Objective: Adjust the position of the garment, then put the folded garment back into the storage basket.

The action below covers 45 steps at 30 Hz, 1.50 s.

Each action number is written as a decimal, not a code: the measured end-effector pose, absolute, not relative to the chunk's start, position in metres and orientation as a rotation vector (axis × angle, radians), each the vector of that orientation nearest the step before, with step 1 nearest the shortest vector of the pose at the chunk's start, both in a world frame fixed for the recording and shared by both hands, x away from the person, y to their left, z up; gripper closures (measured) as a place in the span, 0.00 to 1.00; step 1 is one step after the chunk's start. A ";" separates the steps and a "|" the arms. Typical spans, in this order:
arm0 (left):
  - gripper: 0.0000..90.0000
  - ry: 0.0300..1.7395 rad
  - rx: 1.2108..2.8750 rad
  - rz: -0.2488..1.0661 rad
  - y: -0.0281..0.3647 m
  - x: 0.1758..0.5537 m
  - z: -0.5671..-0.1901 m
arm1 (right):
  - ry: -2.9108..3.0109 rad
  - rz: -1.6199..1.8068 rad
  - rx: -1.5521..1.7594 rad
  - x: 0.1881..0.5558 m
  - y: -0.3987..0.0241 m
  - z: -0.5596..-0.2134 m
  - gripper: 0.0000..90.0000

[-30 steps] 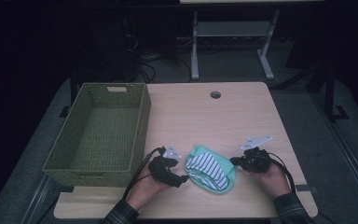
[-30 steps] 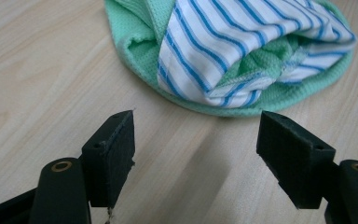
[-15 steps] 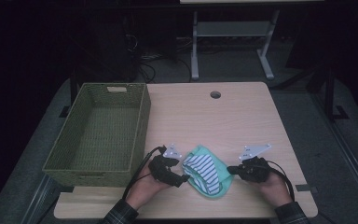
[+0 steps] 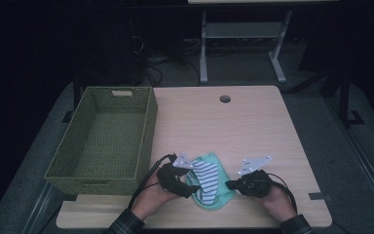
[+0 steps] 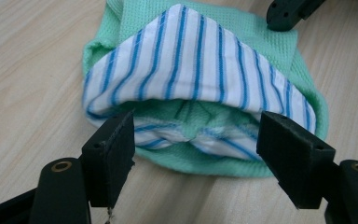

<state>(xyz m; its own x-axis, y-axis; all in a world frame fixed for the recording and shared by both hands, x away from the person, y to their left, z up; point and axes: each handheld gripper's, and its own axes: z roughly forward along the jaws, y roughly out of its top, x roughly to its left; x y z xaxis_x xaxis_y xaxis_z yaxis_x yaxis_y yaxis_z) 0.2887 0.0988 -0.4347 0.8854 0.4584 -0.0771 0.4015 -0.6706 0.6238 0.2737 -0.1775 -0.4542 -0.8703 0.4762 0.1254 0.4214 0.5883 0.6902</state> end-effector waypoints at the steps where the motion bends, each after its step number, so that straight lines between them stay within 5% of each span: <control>1: 0.30 0.616 2.387 0.112 0.099 0.289 -0.435 | 2.734 1.158 0.774 0.274 -0.177 -0.454 1.00; 13: 0.28 0.532 2.443 0.108 0.091 0.292 -0.442 | 2.655 1.158 0.833 0.278 -0.187 -0.451 0.94; 26: 0.24 0.440 2.502 0.115 0.084 0.297 -0.447 | 2.484 1.031 1.038 0.298 -0.212 -0.461 0.50; 45: 0.22 0.421 2.544 0.090 0.082 0.298 -0.456 | 2.421 0.947 1.167 0.312 -0.224 -0.474 0.17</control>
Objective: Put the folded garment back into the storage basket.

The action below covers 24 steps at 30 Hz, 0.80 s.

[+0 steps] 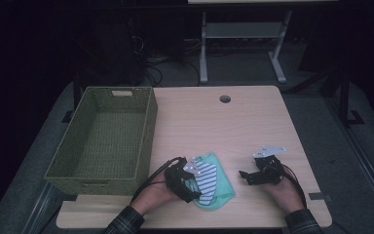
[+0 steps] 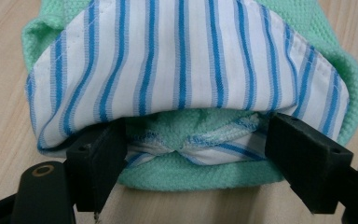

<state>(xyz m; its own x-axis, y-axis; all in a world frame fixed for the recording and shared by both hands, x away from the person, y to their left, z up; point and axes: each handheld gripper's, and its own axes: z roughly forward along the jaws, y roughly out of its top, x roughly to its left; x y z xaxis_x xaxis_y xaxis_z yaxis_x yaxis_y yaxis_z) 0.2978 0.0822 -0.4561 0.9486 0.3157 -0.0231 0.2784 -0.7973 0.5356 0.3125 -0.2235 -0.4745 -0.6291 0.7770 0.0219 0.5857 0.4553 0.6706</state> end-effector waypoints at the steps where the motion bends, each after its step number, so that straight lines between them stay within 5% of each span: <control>1: 0.22 0.421 2.544 0.090 0.082 0.298 -0.456 | 2.421 0.947 1.167 0.312 -0.224 -0.474 0.17; 10: 0.27 0.430 2.577 0.097 0.079 0.298 -0.454 | 2.393 0.982 1.184 0.313 -0.224 -0.479 0.10; 24: 0.62 0.424 2.598 0.084 0.079 0.298 -0.448 | 2.359 1.008 1.200 0.312 -0.223 -0.482 0.07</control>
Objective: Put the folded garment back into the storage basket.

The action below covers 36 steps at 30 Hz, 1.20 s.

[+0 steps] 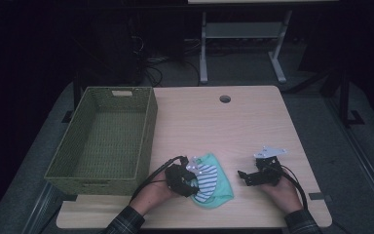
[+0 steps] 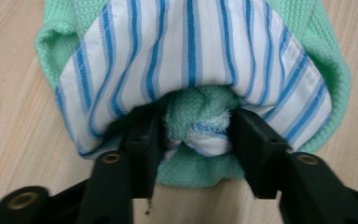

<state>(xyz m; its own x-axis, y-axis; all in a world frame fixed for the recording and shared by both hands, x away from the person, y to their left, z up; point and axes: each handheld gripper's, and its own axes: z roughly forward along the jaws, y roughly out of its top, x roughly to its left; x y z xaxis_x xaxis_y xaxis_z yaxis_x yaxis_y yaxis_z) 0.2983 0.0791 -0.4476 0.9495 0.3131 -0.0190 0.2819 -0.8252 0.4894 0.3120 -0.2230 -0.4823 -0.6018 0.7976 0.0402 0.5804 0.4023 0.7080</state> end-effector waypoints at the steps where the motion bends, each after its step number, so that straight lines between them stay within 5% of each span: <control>1: 0.67 0.423 2.600 0.082 0.079 0.299 -0.447 | 2.358 1.007 1.200 0.312 -0.223 -0.482 0.06; 10: 0.84 0.455 2.609 0.021 0.080 0.306 -0.445 | 2.352 1.010 1.213 0.312 -0.222 -0.482 0.06; 36: 0.85 0.550 2.482 -0.045 0.089 0.315 -0.403 | 2.343 1.009 1.225 0.312 -0.222 -0.482 0.06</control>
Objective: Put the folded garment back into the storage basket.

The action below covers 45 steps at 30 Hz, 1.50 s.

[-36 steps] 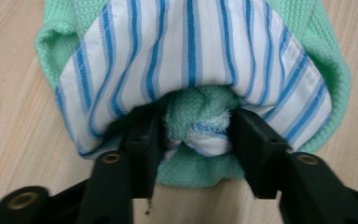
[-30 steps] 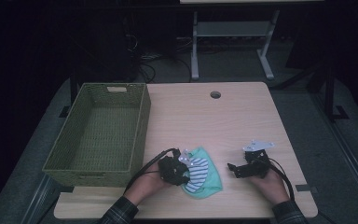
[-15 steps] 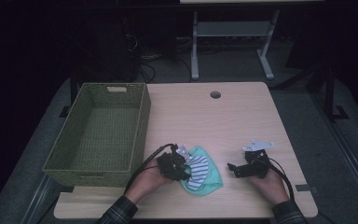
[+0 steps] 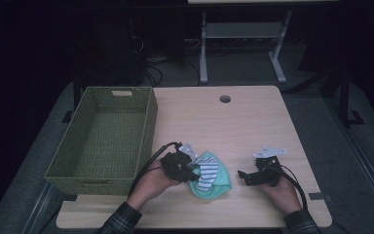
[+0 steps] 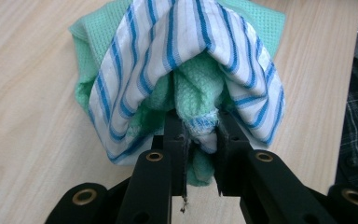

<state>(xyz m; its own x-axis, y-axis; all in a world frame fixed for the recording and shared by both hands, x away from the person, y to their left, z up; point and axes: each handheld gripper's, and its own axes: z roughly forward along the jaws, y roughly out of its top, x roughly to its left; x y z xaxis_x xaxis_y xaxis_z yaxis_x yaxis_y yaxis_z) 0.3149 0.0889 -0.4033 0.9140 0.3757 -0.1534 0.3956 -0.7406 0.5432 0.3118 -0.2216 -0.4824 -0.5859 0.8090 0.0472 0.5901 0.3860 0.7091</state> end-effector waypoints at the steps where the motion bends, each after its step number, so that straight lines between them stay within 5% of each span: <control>1: 0.85 0.552 2.476 -0.045 0.090 0.315 -0.402 | 2.343 1.008 1.228 0.312 -0.222 -0.482 0.05; 45: 0.85 0.655 2.362 0.088 0.147 0.347 -0.312 | 2.337 0.999 1.228 0.312 -0.222 -0.483 0.04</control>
<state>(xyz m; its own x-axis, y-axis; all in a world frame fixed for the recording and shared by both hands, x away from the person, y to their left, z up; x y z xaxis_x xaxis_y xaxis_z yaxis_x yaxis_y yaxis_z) 0.3467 0.1466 -0.3120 0.8714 0.4785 -0.1085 0.4329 -0.6459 0.6288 0.3124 -0.2217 -0.4828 -0.5803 0.8134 0.0406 0.5916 0.3867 0.7074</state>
